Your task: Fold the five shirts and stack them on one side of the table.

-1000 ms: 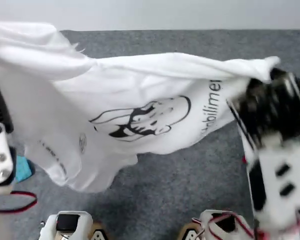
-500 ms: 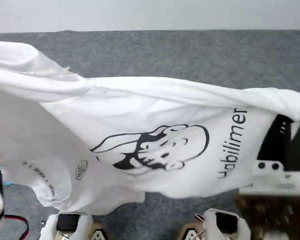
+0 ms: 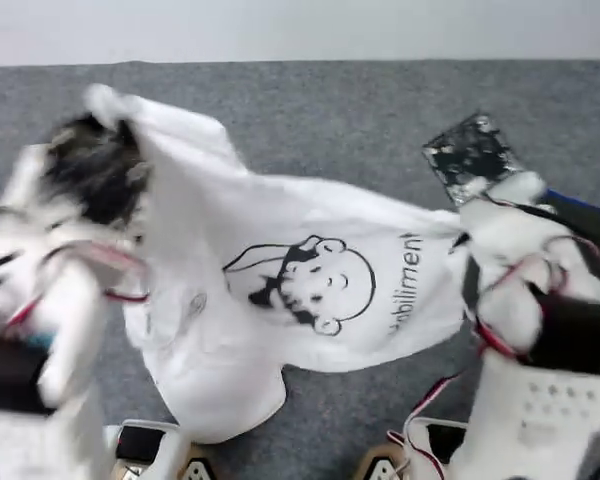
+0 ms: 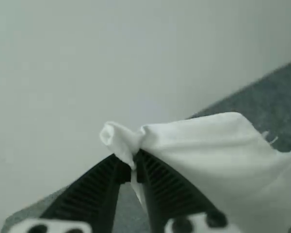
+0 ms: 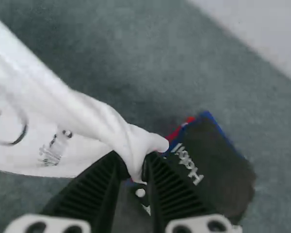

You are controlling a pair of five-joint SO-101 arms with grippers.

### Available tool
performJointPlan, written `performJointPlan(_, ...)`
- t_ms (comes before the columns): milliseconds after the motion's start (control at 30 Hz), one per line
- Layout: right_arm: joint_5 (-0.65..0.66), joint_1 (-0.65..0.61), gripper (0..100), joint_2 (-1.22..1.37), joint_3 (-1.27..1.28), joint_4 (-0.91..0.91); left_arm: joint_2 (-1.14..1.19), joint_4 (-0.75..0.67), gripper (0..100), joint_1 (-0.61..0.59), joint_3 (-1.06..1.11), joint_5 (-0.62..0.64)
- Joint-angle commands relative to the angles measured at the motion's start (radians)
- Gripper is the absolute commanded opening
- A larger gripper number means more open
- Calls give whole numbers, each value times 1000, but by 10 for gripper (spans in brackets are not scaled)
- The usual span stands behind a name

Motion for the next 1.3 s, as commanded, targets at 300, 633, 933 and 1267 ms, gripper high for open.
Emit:
performJointPlan(300,11,-81,11,71,397,-782,135,-609,5,14,400,-2)
performJointPlan(633,110,-82,11,387,359,-1221,546,-715,5,-63,41,66)
performJointPlan(933,110,-81,11,673,173,-1245,621,-580,5,-58,-28,63)
performJointPlan(1267,166,-88,11,808,127,-1063,621,-103,5,-89,-160,52)
